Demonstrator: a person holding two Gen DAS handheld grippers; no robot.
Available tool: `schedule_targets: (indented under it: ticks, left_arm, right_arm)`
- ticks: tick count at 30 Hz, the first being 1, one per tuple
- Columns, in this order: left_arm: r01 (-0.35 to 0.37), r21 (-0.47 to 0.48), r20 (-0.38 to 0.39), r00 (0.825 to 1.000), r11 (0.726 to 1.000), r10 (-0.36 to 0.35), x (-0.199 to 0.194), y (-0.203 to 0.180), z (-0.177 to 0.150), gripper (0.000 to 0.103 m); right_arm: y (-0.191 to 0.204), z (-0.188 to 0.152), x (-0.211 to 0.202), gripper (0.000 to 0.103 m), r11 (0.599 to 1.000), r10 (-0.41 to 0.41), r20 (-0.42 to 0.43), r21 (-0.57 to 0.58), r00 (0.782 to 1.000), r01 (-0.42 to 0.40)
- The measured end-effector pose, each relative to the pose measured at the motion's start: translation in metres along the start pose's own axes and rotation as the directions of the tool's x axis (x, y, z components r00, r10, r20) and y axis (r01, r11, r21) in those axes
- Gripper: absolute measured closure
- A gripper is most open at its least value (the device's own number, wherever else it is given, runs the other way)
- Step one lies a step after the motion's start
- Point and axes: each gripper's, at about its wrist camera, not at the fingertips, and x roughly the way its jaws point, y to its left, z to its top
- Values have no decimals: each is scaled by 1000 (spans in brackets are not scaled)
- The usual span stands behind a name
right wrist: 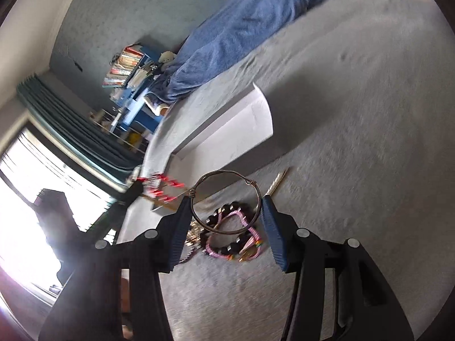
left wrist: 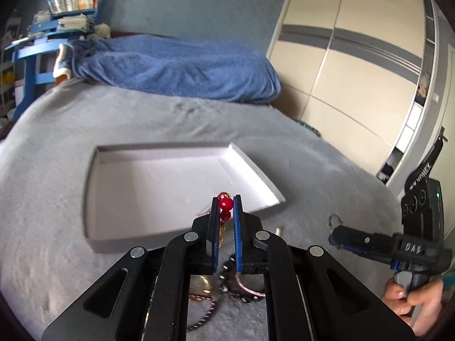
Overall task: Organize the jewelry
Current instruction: 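Carry the red charm and silver bangle into the tray and open both grippers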
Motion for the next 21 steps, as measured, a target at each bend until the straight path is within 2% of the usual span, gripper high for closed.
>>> schedule_targets:
  ticks: [4,8,12,17,21]
  left_arm:
    - [-45,-4,33,998,999,46,-10,10,8,94]
    - [-64,-10,64,996,998,65,-14,16,16,94]
    - [-77,-1,98,992,997,76,-17,17,23,94]
    - [-75,-32,135,988,997,79,-13,28,34,94]
    - [-91,-38,161,982,995,96,-6,37,45,94]
  right_arm:
    - [18,4,7,53,988,-81,35,-127,996,85]
    - [31,7,25,53,964,-128,43,-228,991,135]
    - [40,12,44,53,944,-157,55,-283,986,167]
    - [51,22,78,53,913,-200,68,-349,978,210]
    - [56,35,97,53,907,-204,71,-361,976,216]
